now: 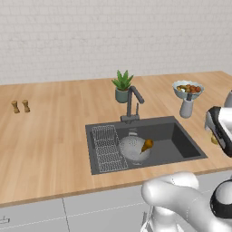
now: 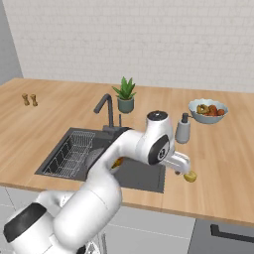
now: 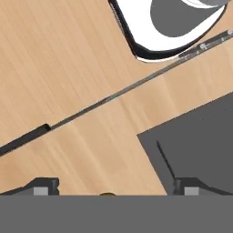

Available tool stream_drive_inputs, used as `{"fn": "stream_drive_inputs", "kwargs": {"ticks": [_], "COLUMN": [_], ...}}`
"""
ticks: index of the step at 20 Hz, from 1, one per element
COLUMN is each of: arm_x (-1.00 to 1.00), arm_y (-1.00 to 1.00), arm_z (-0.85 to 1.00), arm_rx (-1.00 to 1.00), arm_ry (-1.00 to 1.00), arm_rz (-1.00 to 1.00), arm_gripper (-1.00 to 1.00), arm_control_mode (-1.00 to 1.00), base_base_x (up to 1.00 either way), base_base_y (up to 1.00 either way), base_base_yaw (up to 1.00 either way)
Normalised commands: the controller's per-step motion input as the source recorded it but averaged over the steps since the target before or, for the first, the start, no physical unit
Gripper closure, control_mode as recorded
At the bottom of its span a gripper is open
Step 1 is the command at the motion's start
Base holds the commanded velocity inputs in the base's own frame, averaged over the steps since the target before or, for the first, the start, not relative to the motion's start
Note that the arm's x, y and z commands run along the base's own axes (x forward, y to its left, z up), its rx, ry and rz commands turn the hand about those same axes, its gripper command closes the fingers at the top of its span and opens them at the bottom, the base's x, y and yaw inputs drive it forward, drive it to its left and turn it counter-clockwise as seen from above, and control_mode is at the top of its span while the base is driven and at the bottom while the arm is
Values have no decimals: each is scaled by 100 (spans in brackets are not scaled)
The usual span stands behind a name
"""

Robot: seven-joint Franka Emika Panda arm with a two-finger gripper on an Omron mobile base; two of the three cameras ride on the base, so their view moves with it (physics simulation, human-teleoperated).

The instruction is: Put the colander in the sink, put the pear, kiwi in the colander, and turn on the sink faucet and pour water over the colander.

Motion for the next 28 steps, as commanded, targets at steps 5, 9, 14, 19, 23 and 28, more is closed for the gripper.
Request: {"fn": "stream_drive_inputs", "kwargs": {"ticks": [5, 9, 14, 19, 23, 28], "arm_x": [43, 20, 27, 31, 29, 28], "arm_y": [-64, -21, -17, -22, -9, -1], "arm_z": [-25, -54, -52, -37, -28, -28], "arm_rx": [0, 17, 16, 2, 0, -1], "arm_ry": [16, 1, 0, 0, 0, 1], "arm_rz": [0, 0, 0, -1, -7, -5], "arm_gripper": [-100, -100, -100, -100, -100, -100], "arm_control_mode": [-100, -100, -100, -100, -100, -100], "base_base_x": [0, 0, 0, 0, 0, 0], "base_base_y": [0, 0, 0, 0, 0, 0], "base_base_yaw": [0, 0, 0, 0, 0, 0]}}
